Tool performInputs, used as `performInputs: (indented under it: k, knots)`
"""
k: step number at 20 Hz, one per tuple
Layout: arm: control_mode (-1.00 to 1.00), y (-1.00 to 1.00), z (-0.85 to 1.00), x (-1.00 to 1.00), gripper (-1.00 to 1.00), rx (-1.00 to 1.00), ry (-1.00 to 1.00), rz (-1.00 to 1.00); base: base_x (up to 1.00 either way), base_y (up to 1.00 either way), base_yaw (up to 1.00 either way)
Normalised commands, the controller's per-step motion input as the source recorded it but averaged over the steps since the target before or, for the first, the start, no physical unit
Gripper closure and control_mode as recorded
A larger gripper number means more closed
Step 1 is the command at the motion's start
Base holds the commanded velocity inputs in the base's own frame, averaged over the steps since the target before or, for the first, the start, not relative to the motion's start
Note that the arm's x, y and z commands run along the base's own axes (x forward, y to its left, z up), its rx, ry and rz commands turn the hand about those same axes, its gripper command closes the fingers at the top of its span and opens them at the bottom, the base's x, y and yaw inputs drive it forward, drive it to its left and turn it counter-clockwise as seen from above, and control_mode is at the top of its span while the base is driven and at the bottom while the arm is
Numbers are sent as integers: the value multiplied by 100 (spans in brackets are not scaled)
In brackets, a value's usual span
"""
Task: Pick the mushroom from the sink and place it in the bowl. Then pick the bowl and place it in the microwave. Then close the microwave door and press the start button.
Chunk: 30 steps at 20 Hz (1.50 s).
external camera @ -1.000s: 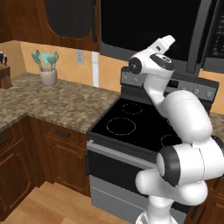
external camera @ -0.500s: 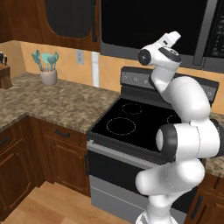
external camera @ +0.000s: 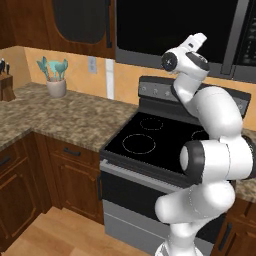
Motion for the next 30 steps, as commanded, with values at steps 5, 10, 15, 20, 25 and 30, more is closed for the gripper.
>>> performInputs:
  k: [5, 10, 15, 20, 25, 30]
  knots:
    - [-100, 21, 27, -64, -100, 1, -6, 0, 0, 0, 0]
    - [-100, 27, 37, -72, -100, 17, -1, -4, 0, 0, 0]
    - [-100, 5, 35, -86, -100, 43, 0, -12, 0, 0, 0]
    - [-100, 10, 10, -89, -100, 35, -11, -7, 0, 0, 0]
    - [-100, 5, 0, -74, -100, 22, -32, -2, 0, 0, 0]
    - [-100, 0, 0, -55, -100, 23, -15, 0, 0, 0, 0]
